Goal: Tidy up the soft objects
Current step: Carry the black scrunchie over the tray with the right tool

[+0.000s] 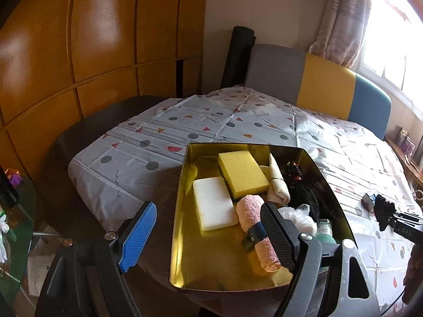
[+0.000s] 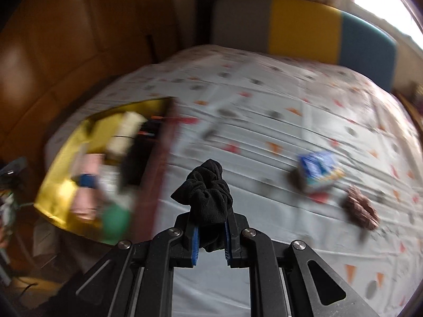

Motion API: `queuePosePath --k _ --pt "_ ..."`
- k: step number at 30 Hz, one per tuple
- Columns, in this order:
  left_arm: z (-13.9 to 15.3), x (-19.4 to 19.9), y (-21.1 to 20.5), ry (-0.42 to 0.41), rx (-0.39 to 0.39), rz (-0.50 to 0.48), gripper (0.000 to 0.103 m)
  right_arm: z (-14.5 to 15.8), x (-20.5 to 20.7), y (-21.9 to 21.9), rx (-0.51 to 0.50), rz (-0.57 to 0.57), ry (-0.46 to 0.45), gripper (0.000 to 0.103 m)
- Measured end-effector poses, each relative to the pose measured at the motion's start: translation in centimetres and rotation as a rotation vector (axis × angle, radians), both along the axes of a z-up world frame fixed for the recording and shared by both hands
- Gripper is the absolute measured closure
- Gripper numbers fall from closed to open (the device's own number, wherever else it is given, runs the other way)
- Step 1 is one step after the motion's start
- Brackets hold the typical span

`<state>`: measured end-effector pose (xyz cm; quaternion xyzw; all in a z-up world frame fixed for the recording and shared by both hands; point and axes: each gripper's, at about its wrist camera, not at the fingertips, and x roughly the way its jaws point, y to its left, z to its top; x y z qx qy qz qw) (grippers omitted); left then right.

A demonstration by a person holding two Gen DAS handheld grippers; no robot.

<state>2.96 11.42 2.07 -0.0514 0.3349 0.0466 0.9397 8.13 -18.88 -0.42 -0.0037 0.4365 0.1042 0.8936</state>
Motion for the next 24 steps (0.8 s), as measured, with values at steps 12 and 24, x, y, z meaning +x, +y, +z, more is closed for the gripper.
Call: queuePosePath --k 12,24 --pt "0.5 -0.5 2.5 -0.018 0.001 0.069 0.021 0.2 1.2 15.1 0.103 0.332 0.035 0.089" --pt "-0.3 -1.1 5.8 0.001 -0.003 0.147 0.021 -5.0 2.0 24.5 -0.033 0.482 0.125 0.089"
